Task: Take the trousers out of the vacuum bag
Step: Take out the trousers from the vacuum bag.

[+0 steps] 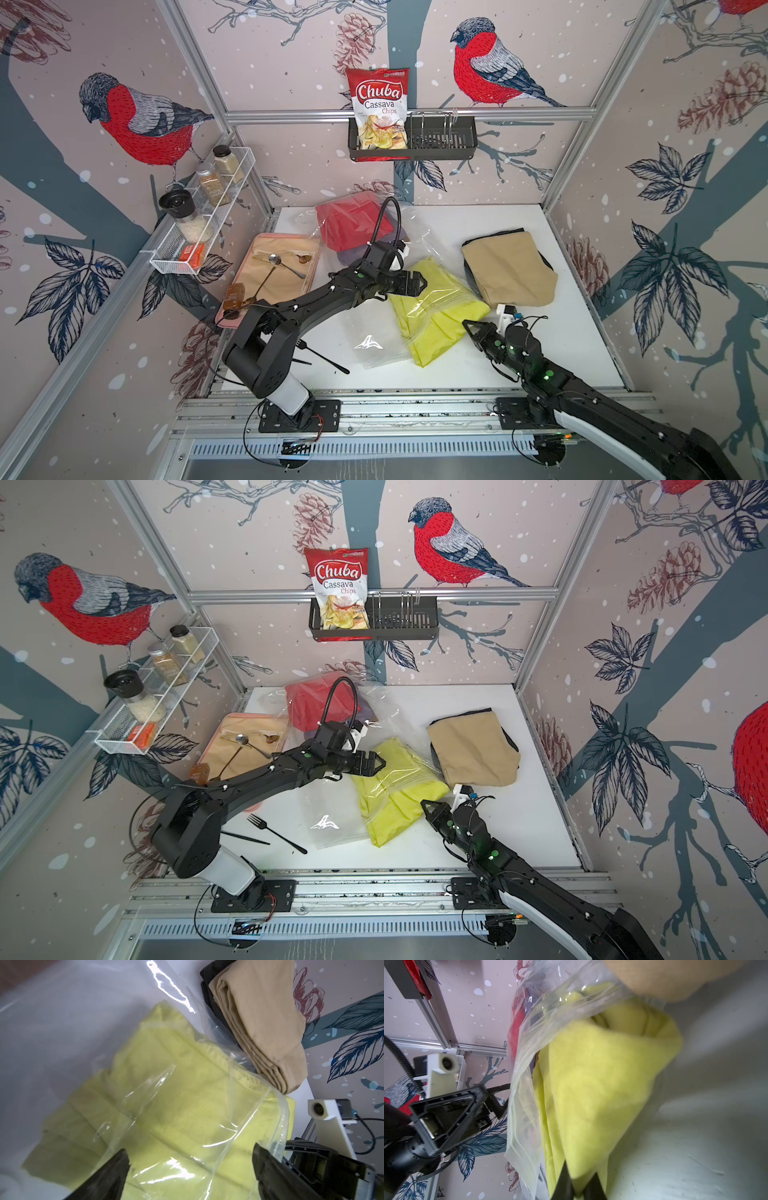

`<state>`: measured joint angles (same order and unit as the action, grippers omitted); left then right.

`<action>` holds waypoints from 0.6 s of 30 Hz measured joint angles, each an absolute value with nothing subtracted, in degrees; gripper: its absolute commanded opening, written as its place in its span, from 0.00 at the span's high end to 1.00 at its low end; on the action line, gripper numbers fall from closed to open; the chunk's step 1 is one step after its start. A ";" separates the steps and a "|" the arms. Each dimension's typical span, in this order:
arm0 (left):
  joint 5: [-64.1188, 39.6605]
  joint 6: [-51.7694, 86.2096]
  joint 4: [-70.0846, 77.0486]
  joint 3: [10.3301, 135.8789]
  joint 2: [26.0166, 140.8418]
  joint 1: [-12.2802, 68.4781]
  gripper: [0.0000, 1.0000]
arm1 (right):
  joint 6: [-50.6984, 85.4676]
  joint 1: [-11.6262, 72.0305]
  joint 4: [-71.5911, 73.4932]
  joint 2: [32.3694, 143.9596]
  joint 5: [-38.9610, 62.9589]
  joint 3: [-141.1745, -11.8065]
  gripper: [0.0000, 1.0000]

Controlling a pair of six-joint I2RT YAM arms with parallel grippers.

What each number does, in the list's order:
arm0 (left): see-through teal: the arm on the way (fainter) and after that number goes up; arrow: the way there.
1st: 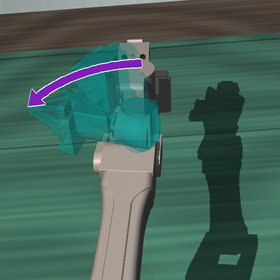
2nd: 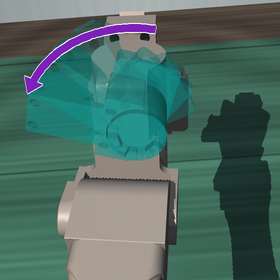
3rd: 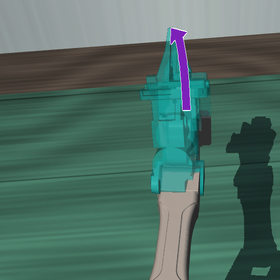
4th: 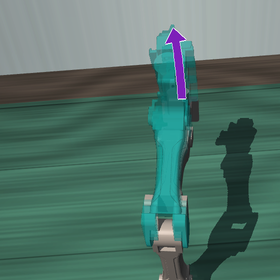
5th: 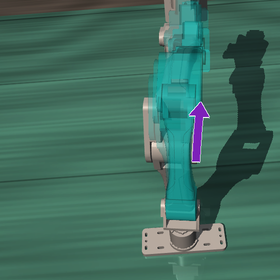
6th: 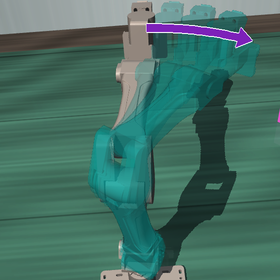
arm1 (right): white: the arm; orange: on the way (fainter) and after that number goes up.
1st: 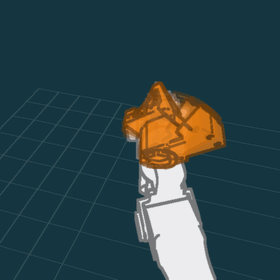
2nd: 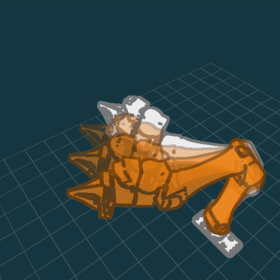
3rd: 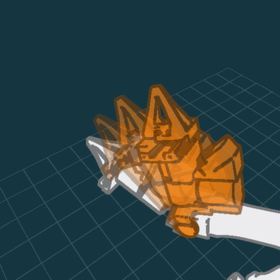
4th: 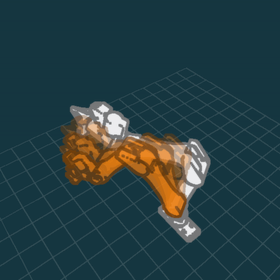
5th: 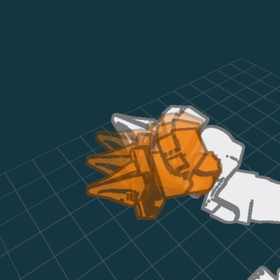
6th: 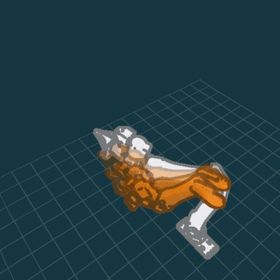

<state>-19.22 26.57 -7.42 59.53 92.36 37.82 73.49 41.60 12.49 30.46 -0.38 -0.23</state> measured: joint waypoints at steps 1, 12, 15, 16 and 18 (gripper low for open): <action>-19.27 26.57 -7.38 59.75 93.49 38.39 0.07 | 73.47 41.52 10.17 28.60 -0.30 -0.23 1.00; -15.92 26.57 -6.42 65.52 103.74 43.46 0.08 | 72.95 37.76 -1.93 17.23 0.38 -0.40 0.81; -14.55 26.55 -5.76 66.06 105.80 43.72 0.08 | 72.44 36.93 -1.69 16.71 0.38 -0.40 0.60; -14.35 26.55 -5.41 66.06 106.37 43.72 0.08 | 72.40 36.80 -1.63 16.75 0.45 -0.40 0.54; -14.00 26.57 -4.60 66.04 107.18 43.75 0.09 | 72.34 36.45 -1.50 17.12 0.71 -0.40 0.41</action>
